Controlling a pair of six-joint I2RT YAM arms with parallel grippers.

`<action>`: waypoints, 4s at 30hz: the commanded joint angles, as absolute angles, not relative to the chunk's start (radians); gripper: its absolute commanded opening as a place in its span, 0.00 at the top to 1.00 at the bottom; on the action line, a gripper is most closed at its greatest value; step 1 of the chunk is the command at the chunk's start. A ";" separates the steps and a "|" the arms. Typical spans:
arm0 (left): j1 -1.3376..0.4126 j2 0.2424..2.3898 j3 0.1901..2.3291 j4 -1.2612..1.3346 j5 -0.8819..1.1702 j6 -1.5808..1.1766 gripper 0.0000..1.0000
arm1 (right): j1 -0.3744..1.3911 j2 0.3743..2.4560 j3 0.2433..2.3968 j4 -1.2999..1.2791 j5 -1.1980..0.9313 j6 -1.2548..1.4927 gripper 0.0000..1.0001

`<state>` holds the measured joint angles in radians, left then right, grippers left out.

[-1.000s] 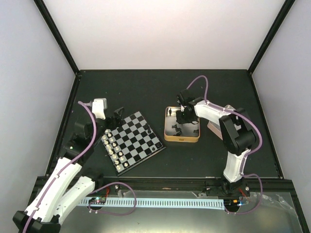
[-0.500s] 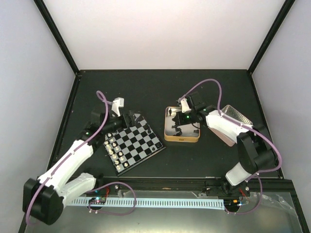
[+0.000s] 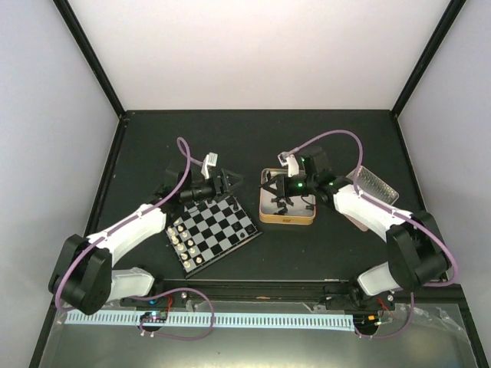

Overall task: Set up the chess pieces on the board
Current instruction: Place the chess piece on the chessboard, then pick up the chess piece from the storage box.

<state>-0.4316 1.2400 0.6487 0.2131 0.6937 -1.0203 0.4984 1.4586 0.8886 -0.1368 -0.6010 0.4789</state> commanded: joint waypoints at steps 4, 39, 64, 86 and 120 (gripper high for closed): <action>-0.441 1.150 0.646 0.186 0.534 -1.062 0.29 | 0.504 1.435 0.850 0.079 -0.819 0.704 0.92; -0.425 0.557 0.603 -0.461 -0.301 -0.821 0.21 | 0.995 2.011 1.557 -0.808 0.002 0.468 0.84; -0.422 0.557 0.597 -0.471 -0.291 -0.807 0.20 | 0.997 2.089 1.606 -0.797 -0.022 0.483 0.87; -0.419 0.557 0.598 -0.473 -0.284 -0.795 0.19 | 0.996 1.993 1.599 -0.779 -0.038 0.489 0.73; -0.417 0.562 0.569 -0.371 -0.184 -0.709 0.15 | 0.591 1.848 1.238 -0.705 0.140 0.350 0.69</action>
<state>-0.4252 0.5869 0.5838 -0.3935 -0.1715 -0.7074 0.5938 1.8198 1.2087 -0.6991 0.0845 0.3801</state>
